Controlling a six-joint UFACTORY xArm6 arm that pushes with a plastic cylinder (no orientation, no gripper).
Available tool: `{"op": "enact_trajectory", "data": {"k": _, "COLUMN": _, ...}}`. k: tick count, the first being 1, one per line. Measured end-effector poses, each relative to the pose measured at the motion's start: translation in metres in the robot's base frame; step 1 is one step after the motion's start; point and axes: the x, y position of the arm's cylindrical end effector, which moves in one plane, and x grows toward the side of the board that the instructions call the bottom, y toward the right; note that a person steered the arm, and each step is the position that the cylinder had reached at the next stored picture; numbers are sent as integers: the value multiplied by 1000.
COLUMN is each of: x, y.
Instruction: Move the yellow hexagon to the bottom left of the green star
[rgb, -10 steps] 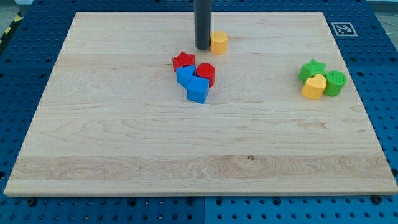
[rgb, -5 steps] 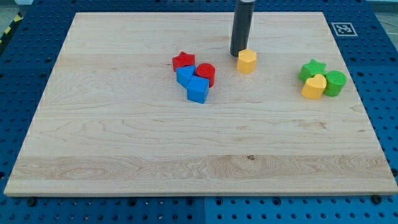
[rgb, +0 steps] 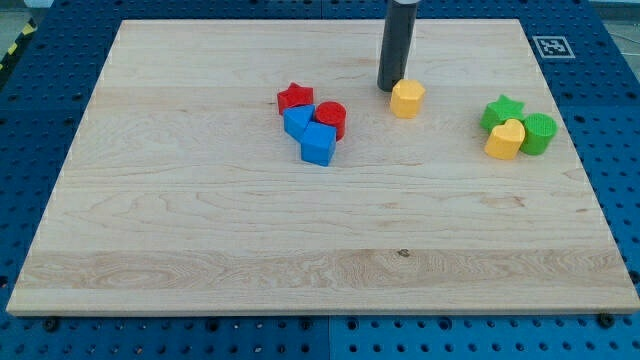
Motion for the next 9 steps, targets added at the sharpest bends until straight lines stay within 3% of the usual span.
{"op": "enact_trajectory", "data": {"k": 2, "x": 33, "y": 0}}
{"op": "enact_trajectory", "data": {"k": 5, "x": 43, "y": -25}}
{"op": "enact_trajectory", "data": {"k": 9, "x": 67, "y": 46}}
